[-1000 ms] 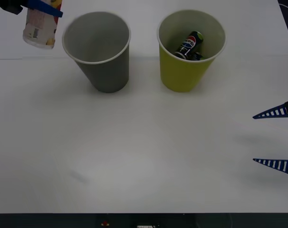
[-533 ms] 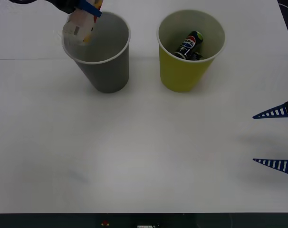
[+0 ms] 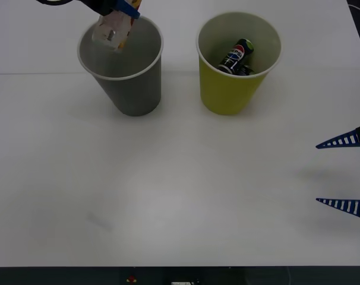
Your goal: Put the can into the green bin and the plastic bottle into the gray bin
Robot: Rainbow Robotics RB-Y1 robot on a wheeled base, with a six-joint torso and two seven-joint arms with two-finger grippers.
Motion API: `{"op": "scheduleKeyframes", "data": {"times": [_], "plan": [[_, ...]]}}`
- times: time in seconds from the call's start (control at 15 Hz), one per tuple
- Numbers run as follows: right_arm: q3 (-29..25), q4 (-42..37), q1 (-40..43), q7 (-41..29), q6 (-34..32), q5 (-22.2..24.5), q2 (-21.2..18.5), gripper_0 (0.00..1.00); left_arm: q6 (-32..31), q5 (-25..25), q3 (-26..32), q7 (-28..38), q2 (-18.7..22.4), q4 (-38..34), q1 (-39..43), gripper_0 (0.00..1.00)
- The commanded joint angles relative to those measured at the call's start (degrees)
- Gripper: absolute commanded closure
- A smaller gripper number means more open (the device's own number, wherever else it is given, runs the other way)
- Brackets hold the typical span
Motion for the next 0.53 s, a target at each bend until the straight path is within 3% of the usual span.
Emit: {"op": "scheduleKeyframes", "data": {"times": [0.07,0.4,0.53], "plan": [[0.0,0.0,0.0,0.0,0.0,0.0,0.0,0.0,-0.08,0.33,0.0,-0.68,0.0,0.0,0.11,0.0],[0.0,0.0,0.0,0.0,0.0,0.0,0.0,0.0,-0.08,3.14,3.16,-6.04,0.79,-0.27,2.31,0.0],[0.0,0.0,0.0,0.0,0.0,0.0,0.0,0.0,-0.08,7.18,4.48,-8.06,2.73,-1.15,4.33,0.0]]}}
